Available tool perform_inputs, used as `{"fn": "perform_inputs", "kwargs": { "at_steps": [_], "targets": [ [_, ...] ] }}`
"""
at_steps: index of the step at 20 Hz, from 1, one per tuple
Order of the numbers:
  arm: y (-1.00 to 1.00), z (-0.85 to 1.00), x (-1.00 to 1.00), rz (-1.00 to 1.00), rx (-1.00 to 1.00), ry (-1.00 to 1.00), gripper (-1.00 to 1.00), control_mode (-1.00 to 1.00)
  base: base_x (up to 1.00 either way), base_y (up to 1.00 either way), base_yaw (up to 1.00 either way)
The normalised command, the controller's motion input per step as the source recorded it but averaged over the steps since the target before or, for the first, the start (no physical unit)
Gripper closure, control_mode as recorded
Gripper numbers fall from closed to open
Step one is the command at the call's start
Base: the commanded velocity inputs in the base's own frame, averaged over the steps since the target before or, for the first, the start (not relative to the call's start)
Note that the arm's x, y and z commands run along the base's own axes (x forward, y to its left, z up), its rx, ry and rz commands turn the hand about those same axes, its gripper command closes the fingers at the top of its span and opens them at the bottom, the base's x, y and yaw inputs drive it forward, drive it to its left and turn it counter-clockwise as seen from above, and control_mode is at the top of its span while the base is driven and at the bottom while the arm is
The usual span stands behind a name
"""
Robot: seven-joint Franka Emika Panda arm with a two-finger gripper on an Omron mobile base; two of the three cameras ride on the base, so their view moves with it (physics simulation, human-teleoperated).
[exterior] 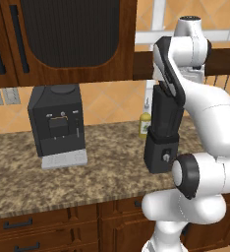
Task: Close the lid blender by securely placing the lid on top.
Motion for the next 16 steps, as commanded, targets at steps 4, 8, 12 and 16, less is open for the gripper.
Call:
{"fn": "perform_inputs", "kwargs": {
  "at_steps": [4, 8, 12, 16],
  "targets": [
    [0.0, 0.0, 0.21, -0.03, 0.06, 0.12, 1.0, -1.0, 0.0, 0.0, 0.0],
    [0.0, -0.09, 0.23, -0.02, 0.1, 0.01, 1.0, -1.0, 0.0, 0.0, 0.0],
    [0.0, -0.16, 0.25, -0.02, 0.12, 0.0, 1.0, -1.0, 0.0, 0.0, 0.0],
    [0.0, -0.24, 0.21, -0.01, 0.11, 0.0, 1.0, -1.0, 0.0, 0.0, 0.0]
  ]
}}
